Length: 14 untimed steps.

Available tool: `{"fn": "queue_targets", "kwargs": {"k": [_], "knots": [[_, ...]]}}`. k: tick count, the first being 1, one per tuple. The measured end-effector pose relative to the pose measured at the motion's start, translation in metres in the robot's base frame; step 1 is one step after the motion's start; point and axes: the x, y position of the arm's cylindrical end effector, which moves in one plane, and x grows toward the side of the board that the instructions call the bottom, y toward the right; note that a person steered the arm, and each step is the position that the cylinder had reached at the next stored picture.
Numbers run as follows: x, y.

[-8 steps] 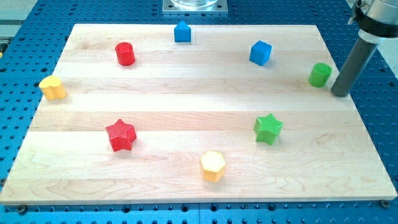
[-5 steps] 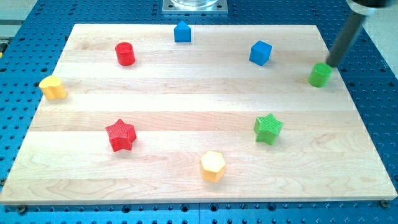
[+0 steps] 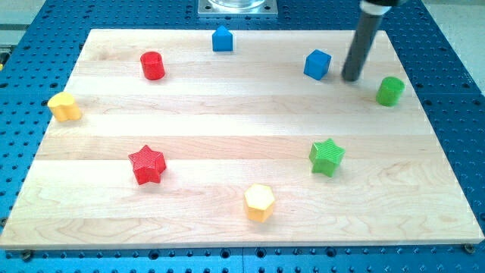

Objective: Place the green blocks vertically below the blue cube

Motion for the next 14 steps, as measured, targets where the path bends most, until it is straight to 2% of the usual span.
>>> {"fn": "queue_targets", "kwargs": {"k": [1,2,3,4,5,6,7,8,9,10,11,12,13,14], "knots": [[0.020,0.034],[0.029,0.043],[0.022,0.039],[0.016,0.089],[0.016,0.094],[0.021,0.111],[0.025,0.151],[0.037,0.155],[0.091,0.084],[0.106,-0.027],[0.161,0.031],[0.203,0.009],[0.190,-0.095],[0.164,-0.127]]}}
